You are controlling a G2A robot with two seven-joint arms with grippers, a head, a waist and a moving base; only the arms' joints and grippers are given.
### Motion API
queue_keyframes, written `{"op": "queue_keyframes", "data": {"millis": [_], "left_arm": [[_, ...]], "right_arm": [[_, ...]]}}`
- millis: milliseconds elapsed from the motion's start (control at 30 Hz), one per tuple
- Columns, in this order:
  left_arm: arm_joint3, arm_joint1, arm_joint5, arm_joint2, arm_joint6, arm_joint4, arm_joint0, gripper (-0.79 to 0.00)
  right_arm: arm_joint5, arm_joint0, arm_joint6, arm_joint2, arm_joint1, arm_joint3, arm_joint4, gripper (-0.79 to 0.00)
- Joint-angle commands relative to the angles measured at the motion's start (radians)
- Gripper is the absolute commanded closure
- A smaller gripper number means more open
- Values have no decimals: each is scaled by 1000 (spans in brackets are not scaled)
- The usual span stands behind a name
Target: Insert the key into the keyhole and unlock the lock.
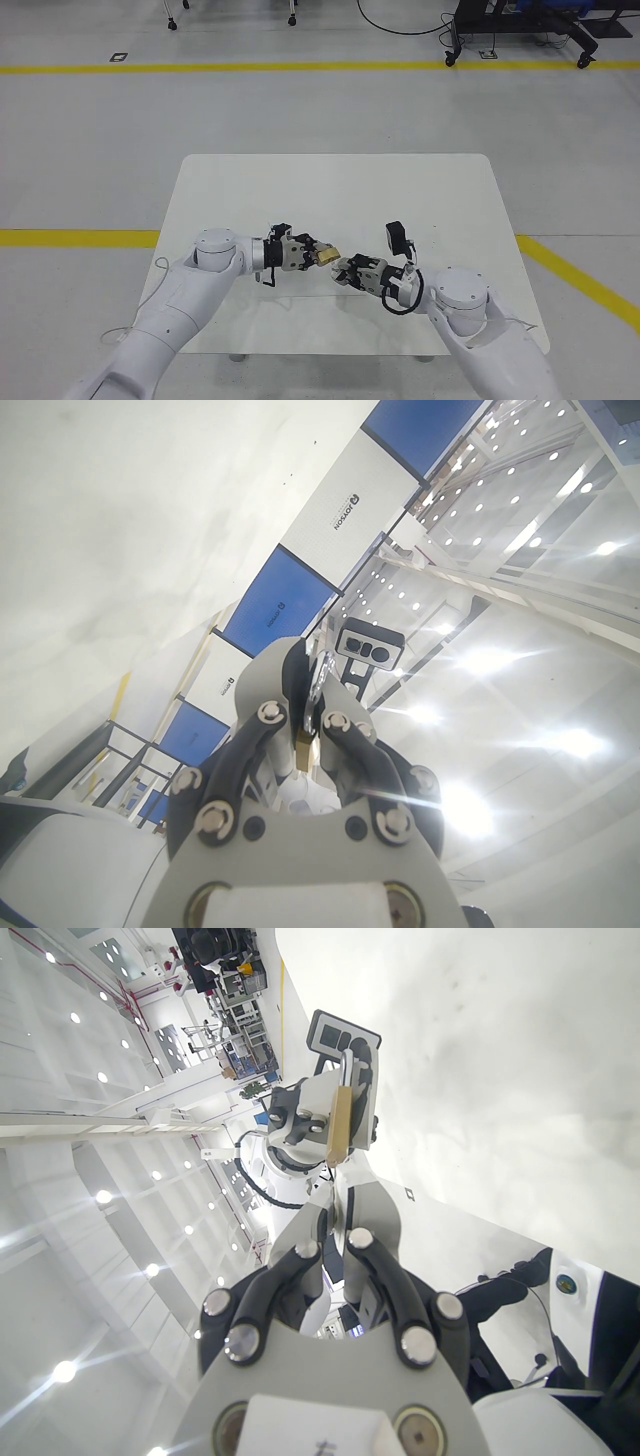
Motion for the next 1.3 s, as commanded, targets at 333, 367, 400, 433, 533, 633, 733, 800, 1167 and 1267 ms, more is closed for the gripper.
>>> {"op": "queue_keyframes", "data": {"millis": [333,367,400,433,533,633,733,800,1167,1267], "left_arm": [[-17,-3,-18,-7,40,27,12,0],[-19,-3,-18,-7,43,28,14,0],[-20,-4,-17,-7,44,29,16,0],[-21,-4,-15,-8,46,30,17,0],[-24,-5,-12,-10,47,30,19,0],[-25,-5,-10,-13,47,33,21,0],[-29,-6,-9,-16,47,32,23,0],[-34,-6,-8,-17,47,34,25,0],[-46,-5,-4,-29,43,39,34,0],[-47,-6,0,-32,40,39,35,0]], "right_arm": [[8,-9,-46,-14,-2,-22,-29,0],[9,-10,-48,-14,-3,-24,-30,0],[10,-11,-50,-14,-3,-25,-29,0],[10,-12,-53,-14,-3,-26,-29,0],[11,-12,-59,-18,-4,-26,-30,0],[12,-12,-73,-19,-6,-24,-30,0],[13,-12,-83,-21,-7,-24,-30,0],[12,-14,-86,-24,-8,-27,-30,0],[12,-6,-108,-22,-14,-10,-9,0],[14,-5,-114,-23,-16,-8,-8,0]]}}
